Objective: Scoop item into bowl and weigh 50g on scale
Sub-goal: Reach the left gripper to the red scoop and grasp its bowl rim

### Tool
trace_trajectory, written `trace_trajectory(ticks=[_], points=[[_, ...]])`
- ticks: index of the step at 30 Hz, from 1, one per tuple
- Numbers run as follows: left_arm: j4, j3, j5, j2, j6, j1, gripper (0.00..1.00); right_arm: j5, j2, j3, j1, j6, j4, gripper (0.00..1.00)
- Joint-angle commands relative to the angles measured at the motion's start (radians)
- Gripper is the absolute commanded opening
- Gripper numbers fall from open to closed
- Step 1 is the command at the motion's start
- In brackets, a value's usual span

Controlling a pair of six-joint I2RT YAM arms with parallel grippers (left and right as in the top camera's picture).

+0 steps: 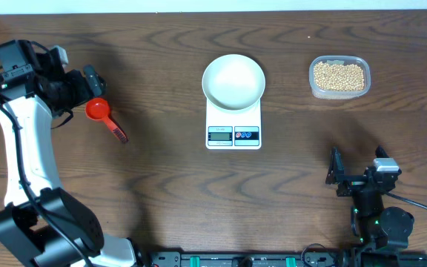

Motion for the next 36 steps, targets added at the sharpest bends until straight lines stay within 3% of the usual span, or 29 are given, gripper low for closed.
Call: trace_trajectory(ticks=[1, 4, 5, 10, 23, 36], points=[[0.019, 0.020, -0.043, 0.052, 0.009, 0.007, 1.00, 0.005, -0.006, -0.005, 0.006, -0.005, 0.000, 0.99], [0.022, 0.020, -0.100, 0.105, 0.005, 0.007, 0.99, 0.005, -0.006, -0.005, 0.006, -0.005, 0.000, 0.99], [0.023, 0.020, -0.114, 0.121, 0.004, 0.007, 0.91, 0.005, -0.006, -0.005, 0.006, -0.005, 0.000, 0.99], [0.035, 0.020, -0.201, 0.212, -0.035, 0.007, 0.75, 0.005, -0.006, -0.005, 0.006, -0.005, 0.000, 0.99], [0.113, 0.020, -0.228, 0.360, -0.055, 0.005, 0.62, 0.005, -0.006, -0.005, 0.006, -0.005, 0.000, 0.99], [0.154, 0.013, -0.228, 0.412, -0.055, 0.005, 0.41, 0.005, -0.006, -0.005, 0.006, -0.005, 0.000, 0.99]])
